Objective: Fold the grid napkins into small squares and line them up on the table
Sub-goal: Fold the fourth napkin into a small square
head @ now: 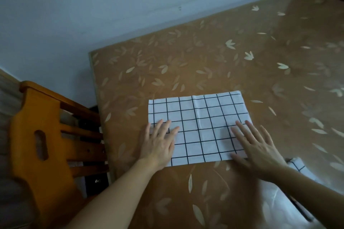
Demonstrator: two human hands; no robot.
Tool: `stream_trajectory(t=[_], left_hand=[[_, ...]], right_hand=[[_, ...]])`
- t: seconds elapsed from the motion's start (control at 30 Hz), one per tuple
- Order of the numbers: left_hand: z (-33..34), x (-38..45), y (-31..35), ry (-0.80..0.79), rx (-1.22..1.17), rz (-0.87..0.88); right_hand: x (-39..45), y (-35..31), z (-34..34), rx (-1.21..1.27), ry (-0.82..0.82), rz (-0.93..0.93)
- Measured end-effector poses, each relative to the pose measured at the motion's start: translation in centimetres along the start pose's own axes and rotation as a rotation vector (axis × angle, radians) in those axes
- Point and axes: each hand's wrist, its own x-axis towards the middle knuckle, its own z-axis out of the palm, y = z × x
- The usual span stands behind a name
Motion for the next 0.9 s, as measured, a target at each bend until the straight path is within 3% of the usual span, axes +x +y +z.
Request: stream_trajectory(t=[0.13,0.37,0.47,0.6,0.73,0.9], left_hand=[[-0.4,0.0,0.2,-0.005,0.037,0.029],[-1.1,-0.1,0.7,-0.025,0.038,0.042],[-2.0,-0.3,1.4,0.007,0.01,0.038],[-3.9,-1.3,4.7,0.001,-0.162,0.196],[-5.3,-1.9,8.3,-0.092,-0.169,0.332],[-5.8,-3.2,7.6,-0.011,-0.151,0.21]], right_hand=[[-1.5,3.0,-1.8,-0.134,0.04,-0.303],[-0.2,3.1,-2.0,-0.235,0.104,-0.357],[-0.5,2.5,-2.4,-0.201,0.042,-0.282],[-1.5,-0.3,-3.3,-0.016,-0.071,-0.06],[-1.9,-4.5,-3.9,0.351,-0.143,0.178],[-2.6,-9.8,-6.3,0.637,-0.164,0.19]])
